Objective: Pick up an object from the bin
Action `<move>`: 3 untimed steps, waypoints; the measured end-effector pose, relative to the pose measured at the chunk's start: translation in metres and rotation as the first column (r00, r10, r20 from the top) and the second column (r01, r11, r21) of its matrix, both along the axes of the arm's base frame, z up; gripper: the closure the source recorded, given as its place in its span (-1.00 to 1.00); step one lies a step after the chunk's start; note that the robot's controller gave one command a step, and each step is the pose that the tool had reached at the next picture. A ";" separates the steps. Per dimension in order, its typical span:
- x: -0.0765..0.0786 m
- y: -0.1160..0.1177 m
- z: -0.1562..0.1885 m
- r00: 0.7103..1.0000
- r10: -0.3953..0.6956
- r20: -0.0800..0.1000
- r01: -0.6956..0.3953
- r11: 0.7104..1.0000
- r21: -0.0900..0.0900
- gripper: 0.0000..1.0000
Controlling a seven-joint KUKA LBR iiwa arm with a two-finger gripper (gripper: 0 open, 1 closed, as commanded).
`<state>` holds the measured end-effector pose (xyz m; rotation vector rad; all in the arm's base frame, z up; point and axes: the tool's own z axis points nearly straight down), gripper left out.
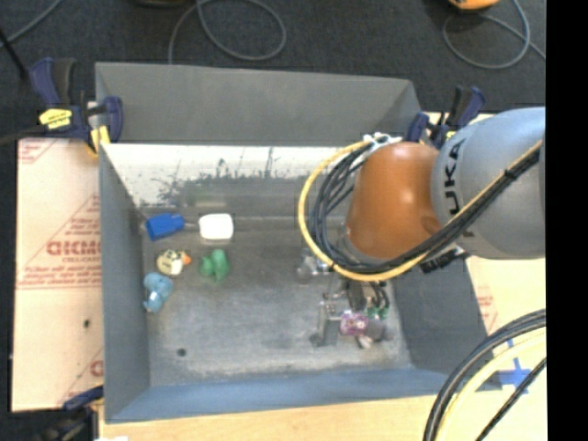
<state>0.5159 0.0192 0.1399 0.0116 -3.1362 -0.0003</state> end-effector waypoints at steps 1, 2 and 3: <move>0.001 0.000 0.004 1.000 0.000 0.007 0.000 1.000 0.000 -1.00; -0.021 -0.022 0.003 1.000 -0.021 0.007 0.021 1.000 0.001 -1.00; -0.023 -0.068 -0.005 1.000 -0.004 0.008 0.004 1.000 0.000 -1.00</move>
Offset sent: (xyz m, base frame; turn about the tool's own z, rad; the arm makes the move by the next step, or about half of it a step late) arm -0.0441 -0.0466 0.0015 0.0407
